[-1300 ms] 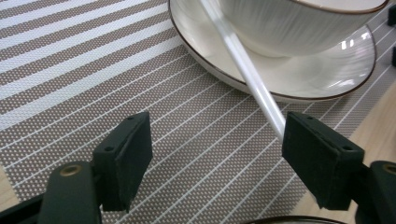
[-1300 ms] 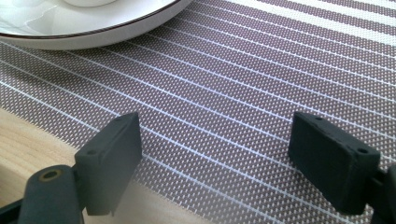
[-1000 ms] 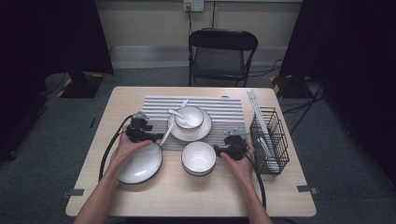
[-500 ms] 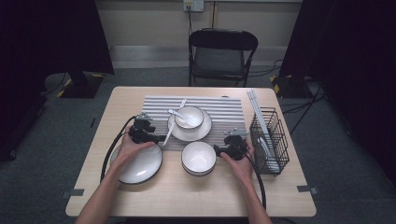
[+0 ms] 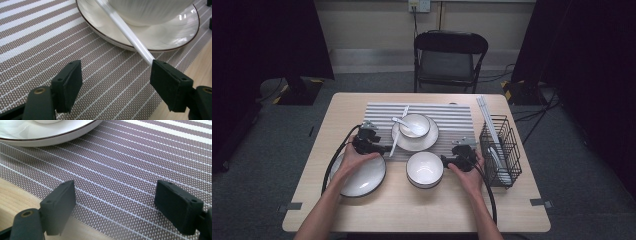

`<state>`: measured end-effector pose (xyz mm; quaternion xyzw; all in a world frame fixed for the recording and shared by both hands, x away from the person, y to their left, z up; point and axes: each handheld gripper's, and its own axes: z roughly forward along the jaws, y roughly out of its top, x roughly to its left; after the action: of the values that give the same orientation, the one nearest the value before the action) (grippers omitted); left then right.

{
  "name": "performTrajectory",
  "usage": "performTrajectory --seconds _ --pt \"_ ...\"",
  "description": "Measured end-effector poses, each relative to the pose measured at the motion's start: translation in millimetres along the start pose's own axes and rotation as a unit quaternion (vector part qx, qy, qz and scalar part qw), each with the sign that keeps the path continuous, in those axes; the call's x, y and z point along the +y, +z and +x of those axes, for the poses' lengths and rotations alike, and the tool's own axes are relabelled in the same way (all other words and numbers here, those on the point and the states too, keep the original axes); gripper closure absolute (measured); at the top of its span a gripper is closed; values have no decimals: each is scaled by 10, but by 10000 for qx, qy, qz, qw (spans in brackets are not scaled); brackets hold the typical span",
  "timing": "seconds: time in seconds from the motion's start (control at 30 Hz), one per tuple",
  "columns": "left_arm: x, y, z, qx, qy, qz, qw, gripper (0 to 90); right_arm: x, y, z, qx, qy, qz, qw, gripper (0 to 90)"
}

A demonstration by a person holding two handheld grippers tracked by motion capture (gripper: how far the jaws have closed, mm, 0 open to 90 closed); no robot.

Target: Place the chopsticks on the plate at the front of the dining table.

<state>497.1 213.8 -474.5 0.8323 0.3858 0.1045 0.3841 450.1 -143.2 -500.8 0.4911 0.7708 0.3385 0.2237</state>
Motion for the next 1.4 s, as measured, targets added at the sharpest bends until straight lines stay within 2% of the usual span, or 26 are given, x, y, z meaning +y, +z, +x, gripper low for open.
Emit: performTrajectory --seconds 0.03,0.1,0.23,0.27,0.4,0.5,0.87,0.9,1.23,1.3,1.4 --pt "6 14 -14 -46 73 21 10000 253 0 0 0 1 -1 0 10000 169" --pt "11 14 -26 -23 86 60 9999 251 0 0 0 1 -1 0 10000 168" --pt "6 22 -21 -52 78 32 10000 249 0 0 0 0 0 0 10000 169" --pt "-1 35 -25 -61 13 33 10000 244 0 0 0 0 -2 0 10000 168" --pt "1 54 -42 -67 94 84 9999 241 0 0 0 0 0 0 10000 169" --pt "-6 59 -36 -116 26 74 9999 232 0 0 0 2 0 0 10000 168" --pt "-9 58 -39 -60 75 102 9999 200 0 0 0 1 -1 -1 10000 169" --pt "-7 49 -34 -63 5 64 10000 200 0 0 0 1 -1 -1 10000 169" --pt "-4 54 -61 -76 41 119 9999 169 0 0 0 -1 -2 -1 10000 169" --pt "-11 60 -54 -139 38 119 9998 168 0 0 1 -1 2 0 10000 169" --pt "-7 67 -63 -98 68 126 9998 168 0 0 1 0 3 0 10000 169"
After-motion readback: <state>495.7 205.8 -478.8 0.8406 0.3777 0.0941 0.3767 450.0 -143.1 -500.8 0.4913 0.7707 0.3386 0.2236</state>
